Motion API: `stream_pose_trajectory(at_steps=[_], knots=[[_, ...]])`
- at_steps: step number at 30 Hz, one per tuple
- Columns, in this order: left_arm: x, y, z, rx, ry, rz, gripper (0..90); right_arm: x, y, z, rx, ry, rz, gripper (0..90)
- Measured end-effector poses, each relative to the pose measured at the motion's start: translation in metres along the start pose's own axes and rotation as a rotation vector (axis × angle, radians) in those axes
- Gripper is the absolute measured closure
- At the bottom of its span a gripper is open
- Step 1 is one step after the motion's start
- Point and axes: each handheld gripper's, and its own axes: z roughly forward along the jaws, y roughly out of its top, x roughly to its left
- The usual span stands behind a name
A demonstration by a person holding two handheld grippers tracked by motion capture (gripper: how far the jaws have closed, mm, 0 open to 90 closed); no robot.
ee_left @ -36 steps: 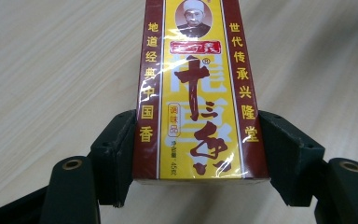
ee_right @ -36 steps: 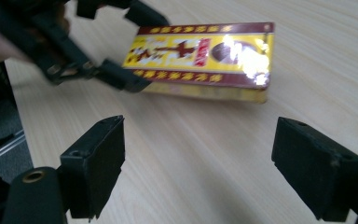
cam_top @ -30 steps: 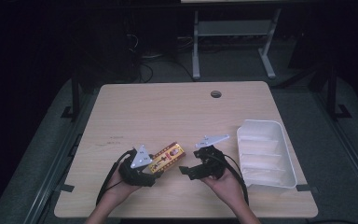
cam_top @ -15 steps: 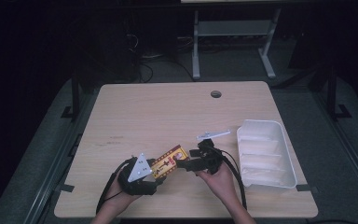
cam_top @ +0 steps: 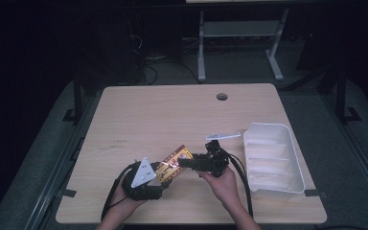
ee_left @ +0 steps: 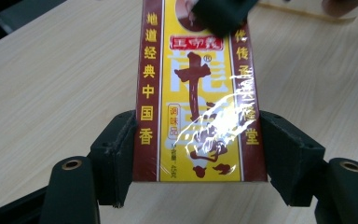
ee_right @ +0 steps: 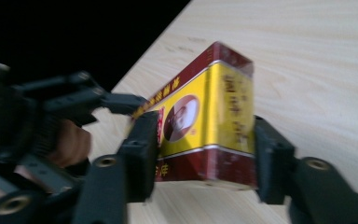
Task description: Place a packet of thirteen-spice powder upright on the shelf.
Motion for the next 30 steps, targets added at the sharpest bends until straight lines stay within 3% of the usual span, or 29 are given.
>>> stream_pose_trajectory(at_steps=[5, 9, 13, 15, 21, 27, 30], knots=[[0.000, 0.000, 0.002, 0.004, 0.004, 0.004, 32.1, 0.015, 0.007, -0.008, -0.026, 0.028, -0.051, 63.8], [-0.001, 0.000, 0.002, -0.003, -0.007, 0.010, 31.2, 0.031, 0.011, -0.010, -0.007, -0.012, -0.130, 67.2], [-0.002, 0.000, 0.002, -0.008, -0.035, 0.003, 30.2, 0.039, 0.015, -0.016, 0.017, -0.032, -0.175, 68.1], [-0.002, -0.002, 0.001, -0.010, -0.040, -0.002, 30.6, 0.043, 0.018, -0.022, 0.033, -0.071, -0.217, 68.3], [0.002, -0.004, -0.002, -0.018, -0.052, -0.017, 30.6, 0.043, 0.025, -0.041, 0.084, -0.119, -0.281, 68.3], [0.008, -0.008, -0.004, -0.011, -0.074, -0.052, 30.3, 0.042, 0.032, -0.054, 0.159, -0.129, -0.361, 68.3], [0.012, -0.011, -0.006, -0.011, -0.082, -0.061, 30.2, 0.042, 0.037, -0.060, 0.190, -0.112, -0.402, 68.2]])
